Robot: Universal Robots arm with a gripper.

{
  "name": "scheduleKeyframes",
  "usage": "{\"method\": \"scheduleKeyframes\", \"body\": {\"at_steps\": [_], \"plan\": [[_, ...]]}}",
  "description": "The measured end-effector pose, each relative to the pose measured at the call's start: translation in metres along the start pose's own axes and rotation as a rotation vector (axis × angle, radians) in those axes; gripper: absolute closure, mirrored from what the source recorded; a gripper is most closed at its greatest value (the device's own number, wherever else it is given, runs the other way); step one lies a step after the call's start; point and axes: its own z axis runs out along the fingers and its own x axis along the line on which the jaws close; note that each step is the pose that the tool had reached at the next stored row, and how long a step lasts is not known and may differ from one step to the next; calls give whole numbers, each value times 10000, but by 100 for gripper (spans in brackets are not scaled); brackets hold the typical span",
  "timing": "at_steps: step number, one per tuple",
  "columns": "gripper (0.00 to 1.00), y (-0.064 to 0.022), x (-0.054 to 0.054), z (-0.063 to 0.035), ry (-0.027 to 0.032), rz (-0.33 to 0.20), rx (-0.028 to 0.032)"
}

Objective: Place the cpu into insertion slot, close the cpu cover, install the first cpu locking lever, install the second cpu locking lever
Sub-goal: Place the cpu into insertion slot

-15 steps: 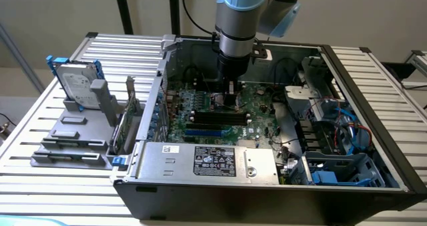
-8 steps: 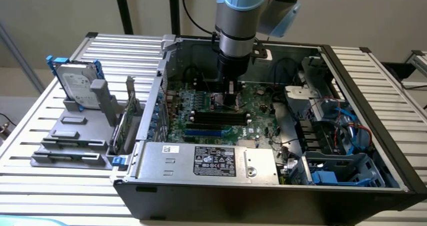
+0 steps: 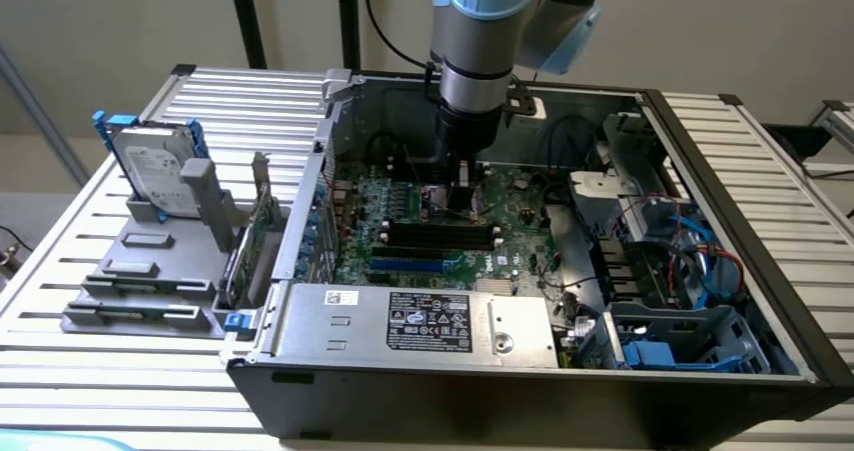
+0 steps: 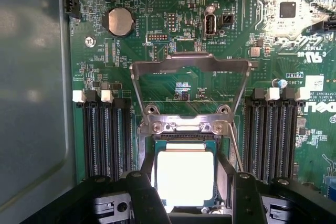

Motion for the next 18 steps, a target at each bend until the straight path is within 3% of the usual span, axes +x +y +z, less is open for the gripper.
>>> {"method": "scheduleKeyframes", "body": {"at_steps": [18], "plan": [[45,5,-19,12,-1,0,1]]}}
